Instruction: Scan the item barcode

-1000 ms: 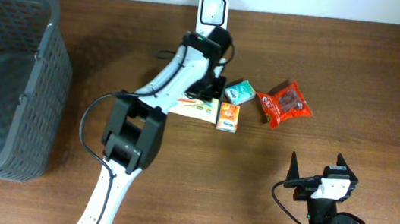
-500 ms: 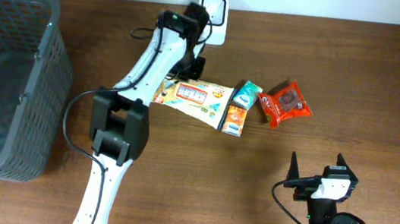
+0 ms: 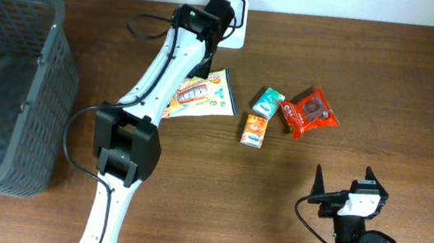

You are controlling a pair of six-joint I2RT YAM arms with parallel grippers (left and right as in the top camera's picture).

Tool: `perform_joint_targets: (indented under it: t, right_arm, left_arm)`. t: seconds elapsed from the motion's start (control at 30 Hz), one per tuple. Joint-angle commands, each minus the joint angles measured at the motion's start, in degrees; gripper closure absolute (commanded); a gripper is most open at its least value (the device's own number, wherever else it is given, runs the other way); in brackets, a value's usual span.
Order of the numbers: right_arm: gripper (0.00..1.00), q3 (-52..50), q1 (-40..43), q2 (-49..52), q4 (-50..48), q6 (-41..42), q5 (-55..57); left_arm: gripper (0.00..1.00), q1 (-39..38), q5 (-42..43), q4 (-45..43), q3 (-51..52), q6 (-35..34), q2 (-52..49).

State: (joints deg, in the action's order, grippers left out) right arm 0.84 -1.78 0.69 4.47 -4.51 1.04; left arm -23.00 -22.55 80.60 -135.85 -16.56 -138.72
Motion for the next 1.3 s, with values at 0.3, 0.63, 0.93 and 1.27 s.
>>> perform_joint_targets:
  t: [0.3,0.63,0.93,1.27]
  right_arm:
    - [0.02,-0.52,0.31,-0.37,0.17,0.28,0.09]
    - [0.02,-0.52,0.31,-0.37,0.20,0.28,0.09]
    - [0.01,-0.48,0.31,-0.37,-32.20,11.10,-43.36]
    - [0.02,56.89,0.31,50.58,16.33,3.50,-69.92]
  left_arm:
    - [1.00,3.48,15.82,11.41,-22.47,-3.37,-6.86]
    - [1.00,0.13,19.80,16.15,-25.27,-3.26,-9.27]
    - [0.70,8.04,22.45,16.13,-23.87,2.12,6.82]
    - [0.01,9.84,21.27,16.13,-19.76,2.08,6.62]
